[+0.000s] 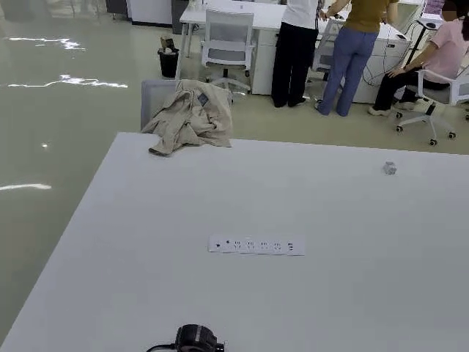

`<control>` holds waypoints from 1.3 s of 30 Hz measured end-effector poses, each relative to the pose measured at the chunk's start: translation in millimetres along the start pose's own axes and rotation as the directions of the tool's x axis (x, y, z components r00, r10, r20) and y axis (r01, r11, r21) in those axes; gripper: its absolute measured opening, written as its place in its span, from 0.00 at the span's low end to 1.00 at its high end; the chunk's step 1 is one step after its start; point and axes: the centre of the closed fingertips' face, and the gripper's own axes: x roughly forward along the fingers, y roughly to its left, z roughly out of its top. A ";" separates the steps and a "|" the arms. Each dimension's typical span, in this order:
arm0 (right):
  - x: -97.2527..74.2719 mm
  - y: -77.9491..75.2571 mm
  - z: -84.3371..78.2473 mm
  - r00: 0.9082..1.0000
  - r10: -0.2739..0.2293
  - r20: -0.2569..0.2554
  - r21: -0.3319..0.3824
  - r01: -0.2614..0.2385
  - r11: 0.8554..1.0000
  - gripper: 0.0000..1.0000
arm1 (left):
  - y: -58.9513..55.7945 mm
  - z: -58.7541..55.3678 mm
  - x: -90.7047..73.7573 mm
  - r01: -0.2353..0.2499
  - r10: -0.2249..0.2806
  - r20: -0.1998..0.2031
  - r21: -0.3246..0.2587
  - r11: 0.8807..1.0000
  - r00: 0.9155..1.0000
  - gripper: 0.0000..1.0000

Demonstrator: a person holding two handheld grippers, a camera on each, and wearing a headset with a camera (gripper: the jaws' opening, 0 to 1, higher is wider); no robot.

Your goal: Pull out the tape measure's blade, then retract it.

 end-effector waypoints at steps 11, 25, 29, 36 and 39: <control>-19.5 0.6 -2.5 0.999 -0.020 -0.027 0.046 0.021 0.999 0.89 | 1.5 -10.0 -26.0 -0.006 0.007 -0.032 0.004 1.000 0.999 1.00; -44.8 14.9 -3.4 0.998 -0.010 -0.054 0.007 0.010 1.000 0.95 | 6.4 -16.2 -58.5 0.011 -0.010 -0.061 0.008 1.000 0.998 1.00; -52.0 15.6 -5.4 0.998 -0.014 -0.057 0.006 0.014 1.000 0.96 | 0.8 -18.6 -63.8 0.058 -0.059 -0.059 -0.006 0.998 0.997 1.00; -64.3 18.6 -11.6 0.998 -0.015 -0.069 0.010 0.016 1.000 0.97 | 2.8 -25.0 -73.2 0.049 -0.049 -0.079 -0.001 0.999 0.996 1.00; -69.5 20.1 -13.1 0.997 -0.018 -0.073 0.012 0.018 1.000 0.97 | 1.7 -25.3 -78.8 0.052 -0.053 -0.083 -0.010 0.999 0.995 1.00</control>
